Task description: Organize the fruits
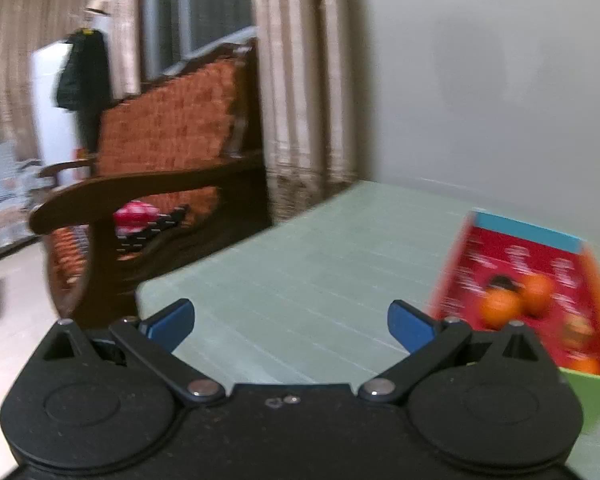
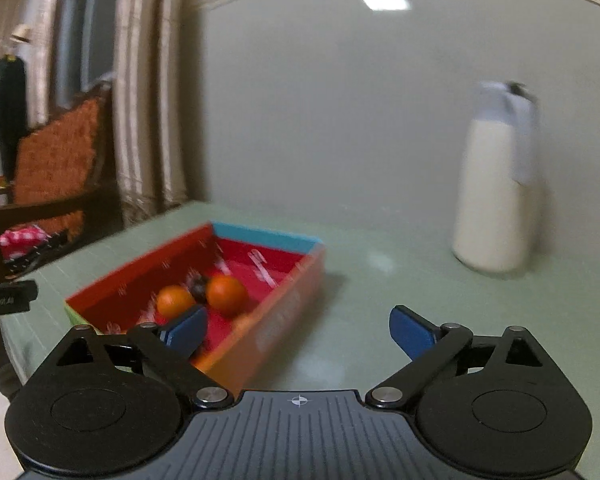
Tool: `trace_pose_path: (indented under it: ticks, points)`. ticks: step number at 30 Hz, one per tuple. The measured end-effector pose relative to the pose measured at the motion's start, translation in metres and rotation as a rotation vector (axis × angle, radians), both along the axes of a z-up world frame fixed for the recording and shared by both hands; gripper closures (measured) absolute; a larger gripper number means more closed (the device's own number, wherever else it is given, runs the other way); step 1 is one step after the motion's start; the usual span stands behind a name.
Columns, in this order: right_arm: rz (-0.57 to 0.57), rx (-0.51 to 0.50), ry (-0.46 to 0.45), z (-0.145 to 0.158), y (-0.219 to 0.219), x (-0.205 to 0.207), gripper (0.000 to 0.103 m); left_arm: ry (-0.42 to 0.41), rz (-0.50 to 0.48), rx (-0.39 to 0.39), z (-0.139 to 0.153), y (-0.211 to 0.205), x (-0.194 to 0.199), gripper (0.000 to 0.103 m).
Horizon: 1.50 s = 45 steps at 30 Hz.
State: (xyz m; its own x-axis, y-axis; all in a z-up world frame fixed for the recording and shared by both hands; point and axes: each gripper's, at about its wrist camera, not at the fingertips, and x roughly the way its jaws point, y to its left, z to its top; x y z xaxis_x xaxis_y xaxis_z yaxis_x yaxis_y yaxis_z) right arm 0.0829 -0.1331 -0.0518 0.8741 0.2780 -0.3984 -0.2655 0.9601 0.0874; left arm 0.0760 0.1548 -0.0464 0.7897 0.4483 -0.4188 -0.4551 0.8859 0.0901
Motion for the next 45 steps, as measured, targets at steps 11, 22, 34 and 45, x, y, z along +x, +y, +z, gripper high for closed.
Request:
trace_pose_path:
  ticks: [11, 22, 34, 45]
  points:
    - [-0.173, 0.097, 0.094, 0.057, -0.042, -0.081, 0.0, -0.027, -0.232, -0.053, 0.065, -0.068, -0.064, 0.006]
    - [-0.199, 0.12, 0.044, 0.097, -0.045, -0.125, 0.0, -0.06, -0.323, -0.039, 0.091, -0.087, -0.104, 0.006]
    - [-0.209, 0.101, 0.041, 0.094, -0.041, -0.121, 0.0, -0.026, -0.318, -0.049, 0.085, -0.086, -0.101, 0.006]
    - [-0.205, 0.099, 0.036, 0.092, -0.04, -0.123, 0.0, -0.019, -0.313, -0.031, 0.084, -0.087, -0.103, 0.006]
